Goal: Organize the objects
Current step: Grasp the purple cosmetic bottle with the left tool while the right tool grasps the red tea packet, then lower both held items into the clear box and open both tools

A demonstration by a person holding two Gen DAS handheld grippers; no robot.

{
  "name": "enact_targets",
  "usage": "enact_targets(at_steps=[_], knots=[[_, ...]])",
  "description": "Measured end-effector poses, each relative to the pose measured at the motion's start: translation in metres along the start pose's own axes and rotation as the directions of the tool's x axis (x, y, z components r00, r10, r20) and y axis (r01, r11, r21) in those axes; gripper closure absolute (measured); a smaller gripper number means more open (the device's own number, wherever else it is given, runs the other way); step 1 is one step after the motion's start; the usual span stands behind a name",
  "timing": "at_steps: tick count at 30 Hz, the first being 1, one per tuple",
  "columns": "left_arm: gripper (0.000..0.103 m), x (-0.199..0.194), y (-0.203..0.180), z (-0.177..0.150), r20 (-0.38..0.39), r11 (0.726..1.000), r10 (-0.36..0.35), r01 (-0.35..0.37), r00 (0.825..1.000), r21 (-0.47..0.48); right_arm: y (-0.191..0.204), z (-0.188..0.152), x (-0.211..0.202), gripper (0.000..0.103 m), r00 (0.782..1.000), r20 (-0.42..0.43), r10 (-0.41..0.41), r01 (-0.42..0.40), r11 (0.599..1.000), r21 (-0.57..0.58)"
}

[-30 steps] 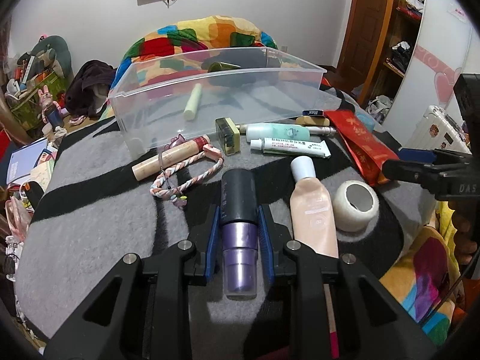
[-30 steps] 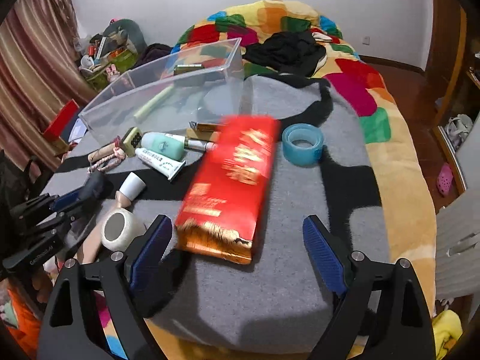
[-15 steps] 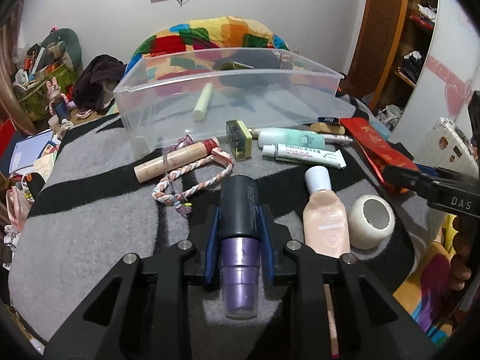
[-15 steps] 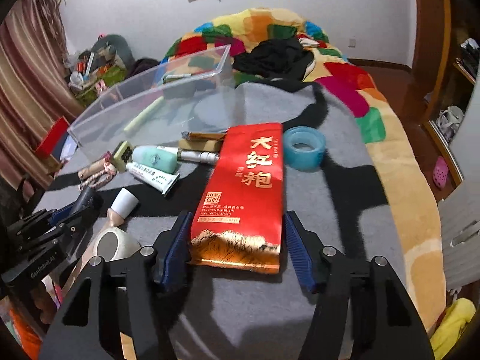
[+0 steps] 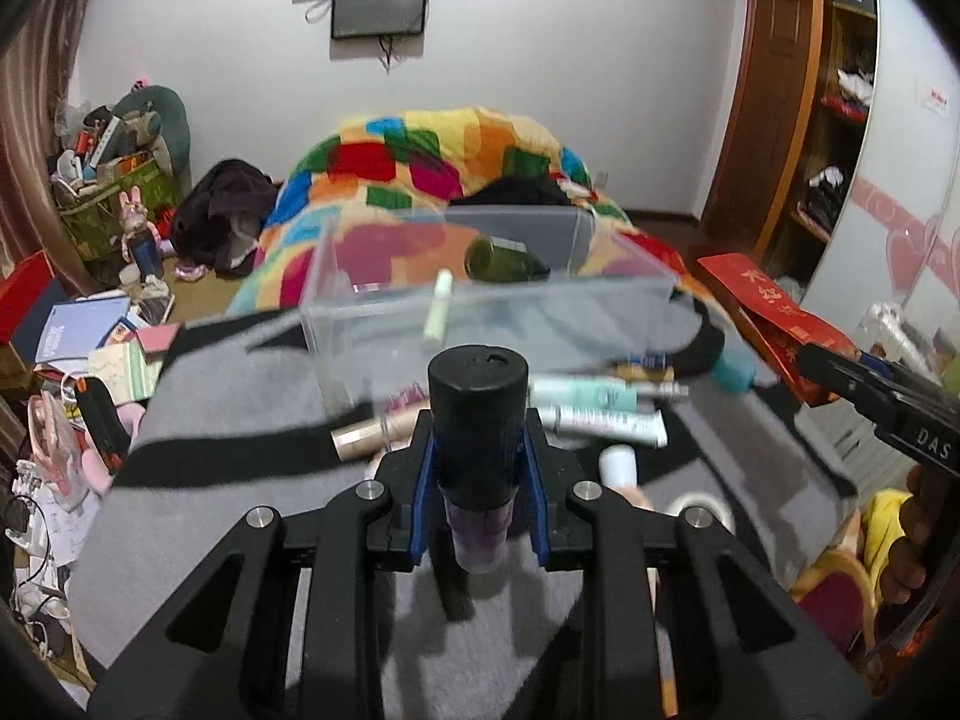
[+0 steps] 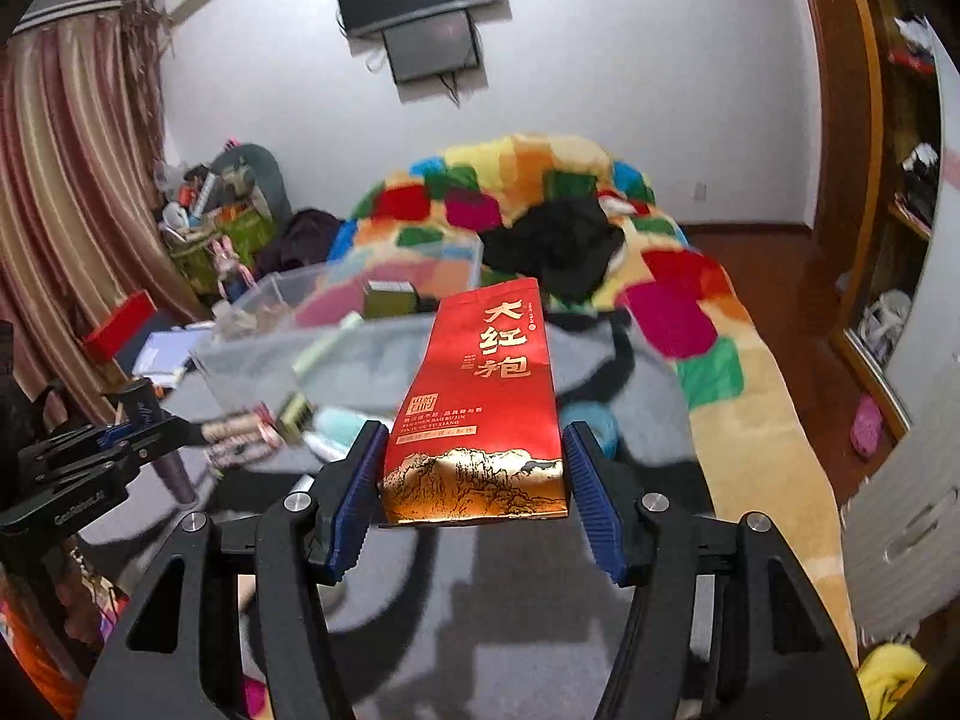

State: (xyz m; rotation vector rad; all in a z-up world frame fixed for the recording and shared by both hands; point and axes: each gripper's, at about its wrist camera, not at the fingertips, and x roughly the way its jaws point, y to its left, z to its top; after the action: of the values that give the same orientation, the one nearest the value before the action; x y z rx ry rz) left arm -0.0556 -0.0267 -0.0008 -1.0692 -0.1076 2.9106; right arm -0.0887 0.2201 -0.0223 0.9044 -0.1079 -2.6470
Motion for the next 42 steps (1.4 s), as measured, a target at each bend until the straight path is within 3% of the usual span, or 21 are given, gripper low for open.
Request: enact_targets(at_steps=[5, 11, 20, 29, 36, 42], knots=[[0.078, 0.001, 0.009, 0.020, 0.031, 1.000, 0.009, -0.008, 0.999, -0.020, 0.013, 0.021, 0.002, 0.047, 0.997, 0.041, 0.063, -0.062, 0.998, -0.029], [0.078, 0.027, 0.029, 0.043, -0.006, 0.998, 0.012, -0.013, 1.000, -0.060, 0.030, 0.045, 0.023, 0.047, 0.993, 0.049, 0.111, -0.107, 0.991, -0.075], [0.078, 0.061, 0.043, 0.071, -0.056, 0.996, 0.055, -0.059, 0.997, -0.069, 0.044, 0.075, 0.078, 0.047, 0.986, -0.032, 0.162, -0.164, 0.983, -0.088], [0.078, 0.084, 0.041, 0.082, -0.102, 0.997, 0.062, -0.067, 0.993, -0.041, 0.043, 0.079, 0.140, 0.047, 0.963, -0.196, 0.183, -0.196, 0.979, -0.052], [0.077, 0.099, 0.037, 0.079, -0.155, 0.998, 0.047, -0.051, 0.987, -0.020, 0.040, 0.073, 0.157, 0.047, 0.944, -0.269, 0.190, -0.203, 0.979, -0.022], [0.074, 0.091, 0.034, 0.077, -0.142, 0.999, 0.039, -0.041, 0.989, -0.013, 0.043, 0.071, 0.146, 0.038, 0.951, -0.257, 0.173, -0.193, 0.979, -0.058]])
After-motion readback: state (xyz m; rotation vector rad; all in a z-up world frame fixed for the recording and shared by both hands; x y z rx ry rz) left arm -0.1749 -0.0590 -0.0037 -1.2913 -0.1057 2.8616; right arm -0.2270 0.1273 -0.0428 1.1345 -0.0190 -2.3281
